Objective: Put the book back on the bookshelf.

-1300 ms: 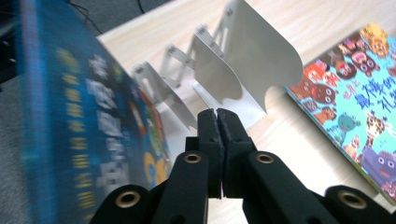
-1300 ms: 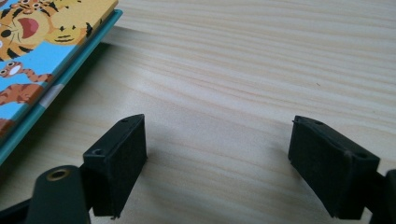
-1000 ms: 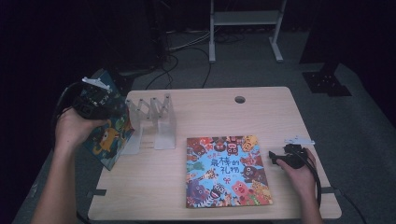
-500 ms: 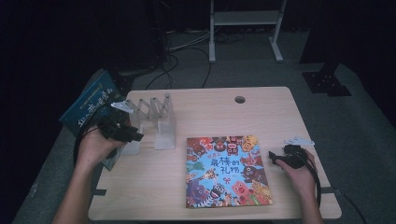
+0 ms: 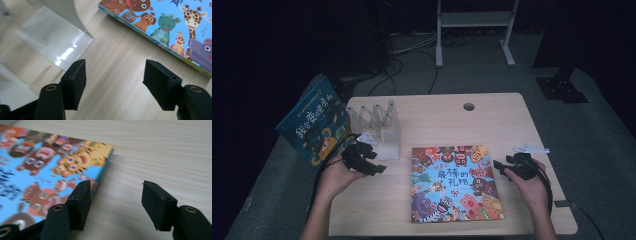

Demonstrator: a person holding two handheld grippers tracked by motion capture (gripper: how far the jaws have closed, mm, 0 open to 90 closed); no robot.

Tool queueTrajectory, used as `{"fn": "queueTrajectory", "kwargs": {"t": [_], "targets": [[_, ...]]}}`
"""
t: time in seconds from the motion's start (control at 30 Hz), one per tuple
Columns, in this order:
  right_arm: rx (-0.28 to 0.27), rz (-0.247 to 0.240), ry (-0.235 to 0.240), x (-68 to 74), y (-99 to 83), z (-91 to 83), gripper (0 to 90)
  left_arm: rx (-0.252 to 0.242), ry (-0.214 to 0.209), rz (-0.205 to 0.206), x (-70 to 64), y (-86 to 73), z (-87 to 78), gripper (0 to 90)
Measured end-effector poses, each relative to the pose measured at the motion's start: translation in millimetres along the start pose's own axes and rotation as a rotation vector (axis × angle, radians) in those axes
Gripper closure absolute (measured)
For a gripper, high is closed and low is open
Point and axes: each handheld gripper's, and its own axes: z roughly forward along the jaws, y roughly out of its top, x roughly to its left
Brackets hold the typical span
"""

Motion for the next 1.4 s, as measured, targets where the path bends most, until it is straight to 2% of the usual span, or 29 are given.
{"fn": "queueTrajectory", "kwargs": {"t": [0.13, 0.23, 0.27, 0.37, 0.5, 0.6, 0.7, 0.83, 1.07, 1.17, 1.4], "targets": [[0.000, -0.028, 0.024, 10.8, 6.1, 2.3, 39.4, -0.008, -0.014, 0.011, -9.0, -2.1, 15.9, 29.2], [0.021, -0.043, 0.039, 18.8, 10.5, 7.8, 39.3, -0.039, -0.010, 0.022, -13.1, -3.8, 21.1, 28.7], [0.025, -0.046, 0.041, 20.2, 11.2, 9.4, 39.1, -0.064, -0.011, 0.018, -14.6, -4.8, 22.9, 28.5], [0.032, -0.057, 0.045, 25.2, 12.9, 16.8, 38.1, -0.102, -0.031, 0.008, -16.3, -7.5, 27.8, 28.3], [0.051, -0.054, 0.042, 29.3, 14.1, 23.9, 36.5, -0.081, -0.025, 0.037, -19.2, -8.6, 36.0, 24.9], [0.064, -0.058, 0.046, 31.6, 14.5, 29.3, 36.0, -0.099, -0.045, 0.019, -18.6, -11.1, 39.4, 24.5], [0.065, -0.044, 0.057, 35.4, 14.5, 33.4, 34.7, -0.084, -0.040, 0.027, -17.8, -12.1, 42.4, 23.6], [0.083, -0.045, 0.053, 35.6, 17.2, 34.7, 34.5, -0.098, -0.048, 0.025, -18.1, -11.7, 44.1, 22.7], [0.072, -0.061, 0.109, 36.2, 22.3, 44.6, 35.0, -0.097, -0.052, 0.023, -19.3, -10.1, 48.4, 20.1], [0.097, -0.089, 0.124, 37.8, 28.8, 49.0, 35.0, -0.107, -0.049, 0.020, -18.8, -9.1, 49.6, 19.3], [0.110, -0.157, 0.152, 47.3, 40.8, 61.7, 35.1, -0.121, -0.049, 0.008, -18.2, -7.0, 54.3, 18.0]]}}
